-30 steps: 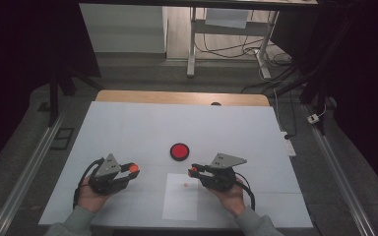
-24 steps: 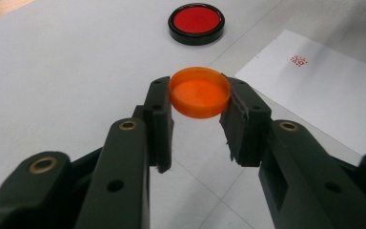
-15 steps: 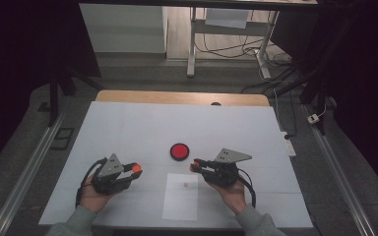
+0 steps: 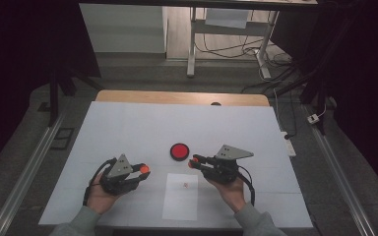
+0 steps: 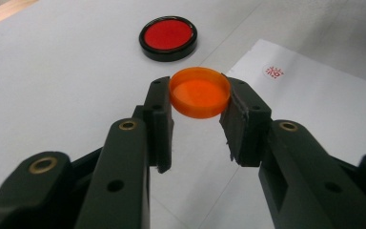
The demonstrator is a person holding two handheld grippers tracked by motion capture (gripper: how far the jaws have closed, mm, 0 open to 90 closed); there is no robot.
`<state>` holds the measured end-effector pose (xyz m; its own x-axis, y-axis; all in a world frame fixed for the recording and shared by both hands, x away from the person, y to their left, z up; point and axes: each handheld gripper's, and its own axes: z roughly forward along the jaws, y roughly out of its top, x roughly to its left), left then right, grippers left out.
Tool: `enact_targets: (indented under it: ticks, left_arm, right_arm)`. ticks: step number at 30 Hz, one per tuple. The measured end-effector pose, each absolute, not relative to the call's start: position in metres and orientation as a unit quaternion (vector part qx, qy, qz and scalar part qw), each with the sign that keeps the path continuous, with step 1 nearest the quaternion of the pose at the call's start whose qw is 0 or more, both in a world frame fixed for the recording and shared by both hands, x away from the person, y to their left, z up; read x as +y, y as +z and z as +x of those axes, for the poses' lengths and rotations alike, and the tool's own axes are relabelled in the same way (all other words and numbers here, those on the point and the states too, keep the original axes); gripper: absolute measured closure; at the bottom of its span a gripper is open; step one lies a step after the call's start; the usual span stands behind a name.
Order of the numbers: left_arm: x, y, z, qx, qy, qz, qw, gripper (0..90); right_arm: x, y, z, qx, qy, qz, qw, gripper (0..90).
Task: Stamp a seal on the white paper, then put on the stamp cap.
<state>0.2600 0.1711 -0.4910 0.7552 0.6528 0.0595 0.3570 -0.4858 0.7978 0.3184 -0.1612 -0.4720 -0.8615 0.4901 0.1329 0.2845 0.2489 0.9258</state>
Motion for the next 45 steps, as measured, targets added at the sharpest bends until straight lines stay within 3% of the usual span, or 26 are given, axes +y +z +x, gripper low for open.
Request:
enact_targets:
  ticks: [45]
  left_arm:
    - [0.144,-0.49,0.268,0.272,0.173,0.857,0.403,64.6]
  right_arm:
    - [-0.154,-0.464,0.316,0.781,0.572,0.234,0.09,72.3]
